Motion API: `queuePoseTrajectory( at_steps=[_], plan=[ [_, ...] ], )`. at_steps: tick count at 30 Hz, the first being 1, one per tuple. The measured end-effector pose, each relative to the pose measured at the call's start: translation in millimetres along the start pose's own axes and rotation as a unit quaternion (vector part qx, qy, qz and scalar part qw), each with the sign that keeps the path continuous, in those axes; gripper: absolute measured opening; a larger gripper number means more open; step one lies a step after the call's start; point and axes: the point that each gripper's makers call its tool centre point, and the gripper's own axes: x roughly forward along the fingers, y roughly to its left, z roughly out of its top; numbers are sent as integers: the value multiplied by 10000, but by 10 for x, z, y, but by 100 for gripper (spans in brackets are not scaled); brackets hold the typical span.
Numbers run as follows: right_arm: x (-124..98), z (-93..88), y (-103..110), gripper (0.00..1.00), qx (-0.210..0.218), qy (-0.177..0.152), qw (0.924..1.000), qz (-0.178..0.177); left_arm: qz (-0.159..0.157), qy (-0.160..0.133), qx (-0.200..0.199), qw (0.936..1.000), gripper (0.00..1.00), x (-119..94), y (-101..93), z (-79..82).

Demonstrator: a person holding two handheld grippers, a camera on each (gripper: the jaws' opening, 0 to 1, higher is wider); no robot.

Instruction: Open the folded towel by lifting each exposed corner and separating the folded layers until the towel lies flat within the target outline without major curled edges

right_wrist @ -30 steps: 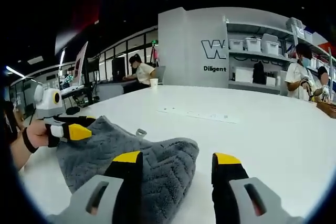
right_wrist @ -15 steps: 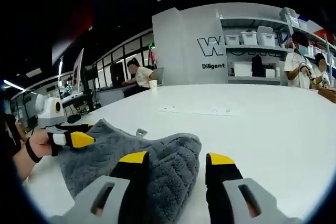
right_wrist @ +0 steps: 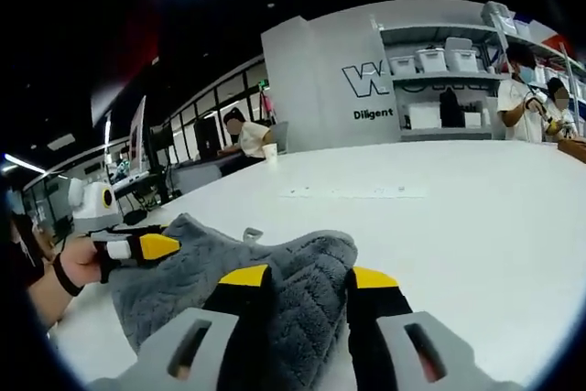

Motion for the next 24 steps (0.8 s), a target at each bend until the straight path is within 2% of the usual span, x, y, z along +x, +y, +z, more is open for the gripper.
queuePoseTrajectory(
  at_steps=[3, 7, 9, 19, 24],
  plan=[
    [-9, 6, -6, 27, 100, -41, 9999, -6, 56, -20, -62, 10000, 30, 3, 39, 11],
    [-17, -5, -7, 25, 145, -54, 9999, 6, 33, 6, -74, 10000, 29, 17, 50, 25],
    [-19, 12, -14, 23, 382, -178, 9991, 16, 14, -6, -86, 10000, 29, 23, 53, 37],
    [-15, 2, 5, 19, 303, -130, 9995, -19, -1, 50, -70, 10000, 29, 16, 51, -1],
    [-23, 5, 8, 14, 355, -149, 9993, -34, -62, 59, -154, 9998, 23, 5, 14, -15]
  ],
)
